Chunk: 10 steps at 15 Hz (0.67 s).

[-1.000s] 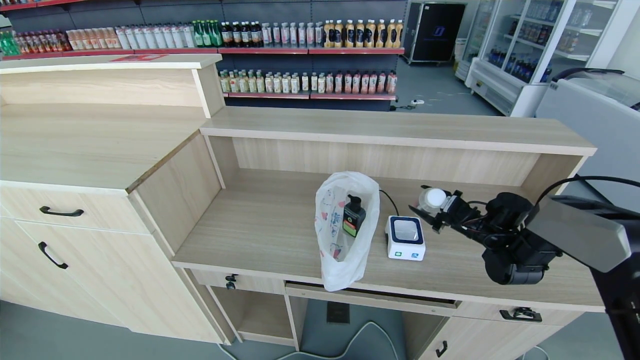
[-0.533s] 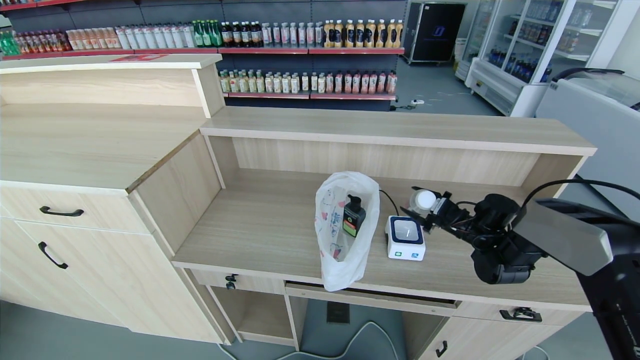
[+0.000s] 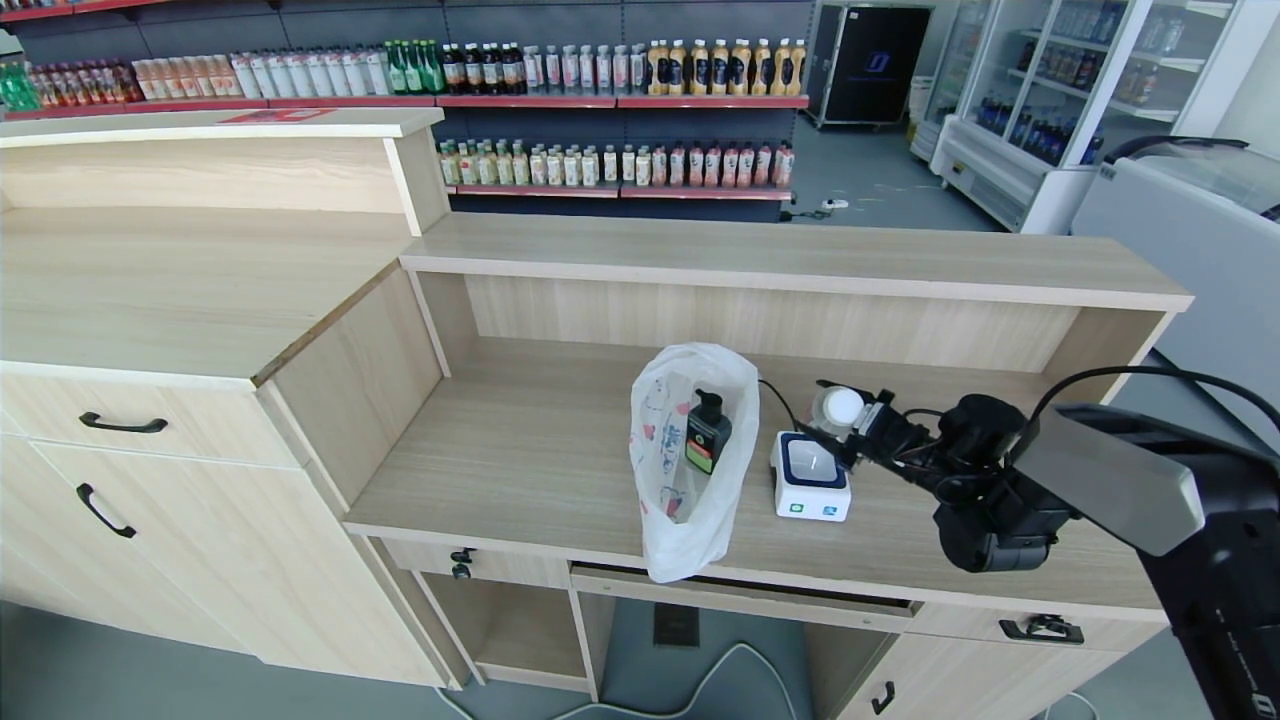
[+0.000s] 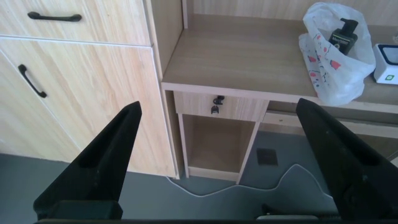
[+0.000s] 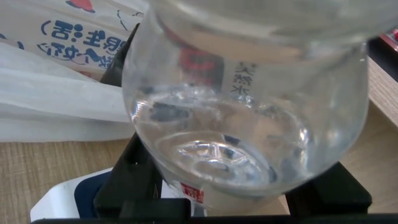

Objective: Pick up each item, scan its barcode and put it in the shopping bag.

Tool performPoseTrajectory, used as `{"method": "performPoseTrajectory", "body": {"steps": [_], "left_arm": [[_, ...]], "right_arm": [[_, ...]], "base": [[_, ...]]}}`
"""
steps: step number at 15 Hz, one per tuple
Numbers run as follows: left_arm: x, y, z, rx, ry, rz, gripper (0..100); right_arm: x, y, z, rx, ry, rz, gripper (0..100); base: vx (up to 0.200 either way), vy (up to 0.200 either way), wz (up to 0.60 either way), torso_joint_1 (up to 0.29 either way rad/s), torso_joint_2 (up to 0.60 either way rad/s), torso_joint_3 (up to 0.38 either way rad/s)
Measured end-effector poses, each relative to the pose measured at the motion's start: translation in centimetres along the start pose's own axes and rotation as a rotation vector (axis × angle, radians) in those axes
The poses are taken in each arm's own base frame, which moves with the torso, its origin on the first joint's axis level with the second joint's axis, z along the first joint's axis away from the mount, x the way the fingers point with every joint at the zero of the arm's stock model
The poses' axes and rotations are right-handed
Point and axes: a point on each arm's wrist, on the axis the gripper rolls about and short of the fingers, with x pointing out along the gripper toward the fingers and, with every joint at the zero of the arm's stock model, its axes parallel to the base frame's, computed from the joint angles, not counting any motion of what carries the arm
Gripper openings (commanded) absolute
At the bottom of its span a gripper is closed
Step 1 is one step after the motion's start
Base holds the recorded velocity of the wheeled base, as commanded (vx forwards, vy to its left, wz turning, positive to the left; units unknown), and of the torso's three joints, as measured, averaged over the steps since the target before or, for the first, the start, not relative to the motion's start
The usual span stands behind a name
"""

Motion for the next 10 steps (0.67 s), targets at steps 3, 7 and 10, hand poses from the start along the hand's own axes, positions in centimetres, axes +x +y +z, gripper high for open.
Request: {"method": "performPoseTrajectory", "body": {"steps": [3,7,10], "left_arm": [[0.00,0.00,0.00,0.000,0.000,0.000,100],[0.00,0.00,0.00,0.000,0.000,0.000,100],[0.00,0.00,0.00,0.000,0.000,0.000,100]], "right_arm": [[0.55,0.24,-0.12,-0.006,-0.014,0.002,0],[0.92,0.77,-0.36,-0.004,-0.020,0.008,0],[0.97,1.03,-0.59,-0.001,-0.019,0.010,0]], "base": [[0.000,0.000,0.00,0.000,0.00,0.000],[0.000,0.000,0.00,0.000,0.00,0.000],[0.000,0.000,0.00,0.000,0.00,0.000]]}}
